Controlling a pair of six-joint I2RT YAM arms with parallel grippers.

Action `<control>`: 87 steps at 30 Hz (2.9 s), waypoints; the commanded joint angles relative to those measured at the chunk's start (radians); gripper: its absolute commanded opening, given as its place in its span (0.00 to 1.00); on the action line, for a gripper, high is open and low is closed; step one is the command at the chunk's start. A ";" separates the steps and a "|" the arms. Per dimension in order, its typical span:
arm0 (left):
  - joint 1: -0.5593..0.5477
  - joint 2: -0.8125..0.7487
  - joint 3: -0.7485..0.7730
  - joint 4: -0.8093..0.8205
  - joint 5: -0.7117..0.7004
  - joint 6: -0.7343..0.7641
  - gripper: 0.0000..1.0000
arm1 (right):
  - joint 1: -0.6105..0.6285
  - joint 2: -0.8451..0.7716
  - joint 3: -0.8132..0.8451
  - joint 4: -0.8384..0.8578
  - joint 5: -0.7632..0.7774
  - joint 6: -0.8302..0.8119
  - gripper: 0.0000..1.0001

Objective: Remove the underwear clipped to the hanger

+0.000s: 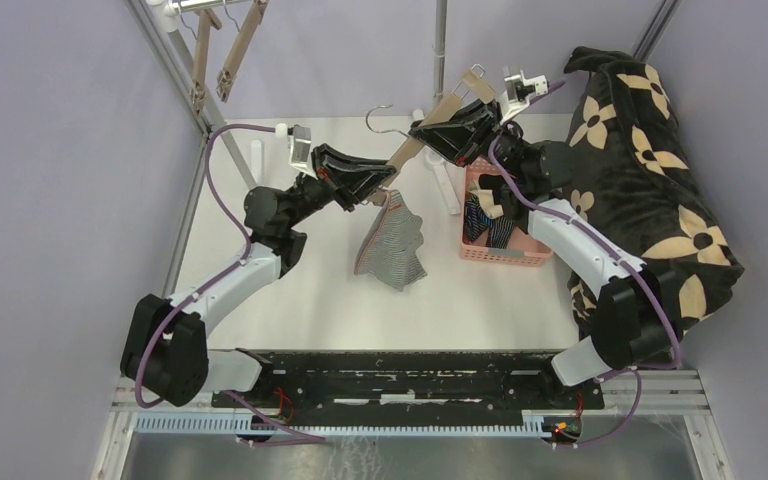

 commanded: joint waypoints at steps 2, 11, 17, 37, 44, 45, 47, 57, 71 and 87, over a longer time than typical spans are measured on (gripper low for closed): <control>-0.008 -0.047 0.018 0.056 -0.048 0.017 0.03 | -0.001 -0.045 0.026 -0.041 0.025 -0.082 0.01; -0.008 -0.049 0.025 0.023 -0.017 -0.009 0.27 | -0.001 -0.078 0.021 -0.056 0.037 -0.087 0.01; -0.008 -0.067 0.060 -0.140 0.011 0.070 0.75 | -0.001 -0.085 0.026 -0.058 0.027 -0.084 0.01; -0.007 -0.168 -0.008 -0.505 -0.080 0.370 0.99 | -0.001 -0.128 0.036 -0.094 0.016 -0.085 0.01; -0.007 -0.171 -0.009 -0.480 -0.063 0.361 0.11 | -0.001 -0.135 0.022 -0.123 0.026 -0.106 0.01; -0.007 -0.175 -0.009 -0.477 -0.061 0.360 0.06 | -0.001 -0.134 0.021 -0.122 0.026 -0.104 0.01; -0.008 -0.185 -0.006 -0.478 -0.059 0.357 0.08 | -0.001 -0.132 0.018 -0.122 0.025 -0.103 0.01; -0.007 -0.209 0.098 -0.566 -0.045 0.401 0.59 | -0.001 -0.135 0.025 -0.120 0.020 -0.094 0.01; -0.008 -0.088 0.201 -0.515 0.074 0.340 0.53 | -0.001 -0.140 0.019 -0.100 0.012 -0.073 0.01; -0.007 0.004 0.287 -0.430 0.218 0.242 0.34 | 0.000 -0.122 0.027 -0.082 -0.011 -0.053 0.01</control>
